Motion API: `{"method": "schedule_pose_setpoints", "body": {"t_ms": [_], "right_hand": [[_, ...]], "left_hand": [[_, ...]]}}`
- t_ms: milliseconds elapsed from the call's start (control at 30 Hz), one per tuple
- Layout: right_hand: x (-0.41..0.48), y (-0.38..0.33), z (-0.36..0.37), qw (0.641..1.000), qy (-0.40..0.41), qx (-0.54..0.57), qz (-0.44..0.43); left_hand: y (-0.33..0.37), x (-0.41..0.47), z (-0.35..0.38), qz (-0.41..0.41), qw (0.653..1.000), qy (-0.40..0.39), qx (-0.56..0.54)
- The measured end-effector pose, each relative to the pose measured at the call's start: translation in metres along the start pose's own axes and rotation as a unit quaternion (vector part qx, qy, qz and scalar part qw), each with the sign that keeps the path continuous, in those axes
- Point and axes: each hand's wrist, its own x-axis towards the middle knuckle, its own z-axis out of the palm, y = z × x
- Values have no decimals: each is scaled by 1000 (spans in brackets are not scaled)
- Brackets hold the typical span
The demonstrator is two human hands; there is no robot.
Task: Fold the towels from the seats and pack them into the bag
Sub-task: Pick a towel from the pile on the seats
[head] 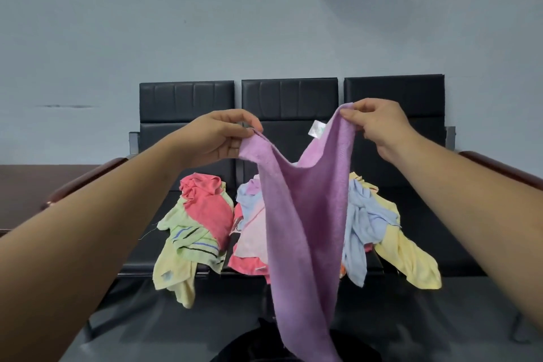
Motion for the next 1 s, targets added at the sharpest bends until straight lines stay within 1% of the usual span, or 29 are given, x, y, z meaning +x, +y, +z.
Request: {"method": "schedule_pose_setpoints", "body": {"t_ms": [67, 133, 233, 300, 333, 400, 500, 533, 600, 667, 767, 833, 867, 900, 967, 1000], "right_hand": [[-1, -1, 5, 999, -23, -23, 6], [-1, 0, 10, 998, -38, -44, 18], [-2, 5, 15, 998, -20, -63, 12], [-4, 9, 17, 998, -14, -55, 8], [-5, 10, 19, 998, -24, -52, 6], [-12, 11, 22, 997, -69, -42, 5], [-28, 7, 32, 983, -184, 4, -12], [-33, 6, 36, 975, -219, -7, -29], [-39, 4, 43, 960, -256, -83, -74], [-41, 3, 49, 952, -249, -144, -107], [-42, 7, 51, 958, -230, -135, -107], [-44, 8, 50, 960, -229, -126, -98], [-45, 8, 49, 961, -224, -133, -96], [-45, 8, 48, 961, -216, -144, -94], [-43, 10, 44, 963, -192, -167, -89], [-40, 12, 41, 964, -178, -179, -87]], "left_hand": [[0, 1, 4, -2, 999, 2, 44], [-2, 1, 4, -18, 998, 3, 55], [-11, 0, 3, -39, 998, -9, 53], [-16, 0, 5, -35, 992, 0, 124], [-17, 0, 8, -29, 985, 12, 169], [-17, 1, 15, -15, 974, 40, 223], [-16, 6, 23, 10, 963, 66, 262], [-17, 8, 25, 14, 961, 64, 267], [-18, 12, 30, 14, 960, 55, 274], [-20, 15, 34, 17, 958, 49, 281], [-23, 16, 33, 20, 962, 52, 266], [-24, 16, 30, 8, 956, 40, 290], [-25, 16, 28, -9, 944, 22, 330], [-27, 14, 27, -37, 923, -8, 382], [-33, 10, 22, -119, 862, -72, 488], [-37, 8, 17, -150, 834, -78, 525]]}}
